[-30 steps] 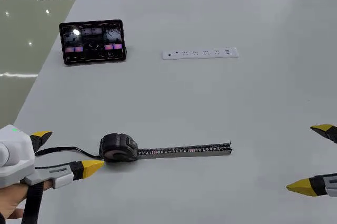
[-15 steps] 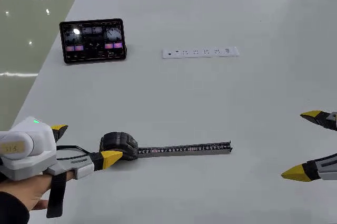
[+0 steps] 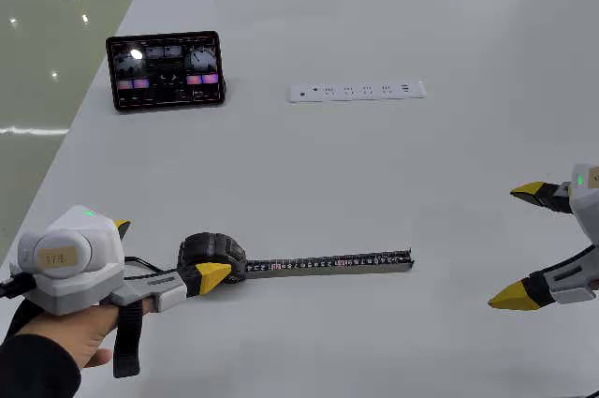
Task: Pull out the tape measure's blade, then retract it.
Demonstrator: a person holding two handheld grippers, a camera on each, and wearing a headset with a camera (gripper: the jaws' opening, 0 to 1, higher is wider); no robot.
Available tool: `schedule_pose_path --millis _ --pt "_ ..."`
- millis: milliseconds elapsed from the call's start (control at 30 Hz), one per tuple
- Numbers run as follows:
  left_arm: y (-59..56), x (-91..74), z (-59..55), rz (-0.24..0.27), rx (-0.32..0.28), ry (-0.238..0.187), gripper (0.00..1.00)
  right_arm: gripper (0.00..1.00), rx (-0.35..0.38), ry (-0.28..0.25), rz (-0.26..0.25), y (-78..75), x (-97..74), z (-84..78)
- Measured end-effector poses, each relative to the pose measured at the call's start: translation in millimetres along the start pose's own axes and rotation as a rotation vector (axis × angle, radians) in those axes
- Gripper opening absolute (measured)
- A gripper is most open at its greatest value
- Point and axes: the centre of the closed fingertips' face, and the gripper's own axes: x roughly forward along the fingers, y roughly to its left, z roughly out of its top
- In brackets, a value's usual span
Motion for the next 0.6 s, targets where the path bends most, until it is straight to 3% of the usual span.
schedule_pose_path --millis 167,467,600 --pt "0.4 5.8 0.3 0.015 -0.008 0.0 0.99 0.99 -0.028 0.008 0.023 0.9 5.0 9.5" --pt "-4.6 17.1 -0.5 0.056 -0.009 -0.003 0.99 0.99 -0.09 0.048 0.058 -4.0 17.3 10.5" --pt "1.0 21.7 -2.4 0.098 -0.012 -0.017 0.99 0.99 -0.121 0.071 0.079 -5.4 25.4 10.6"
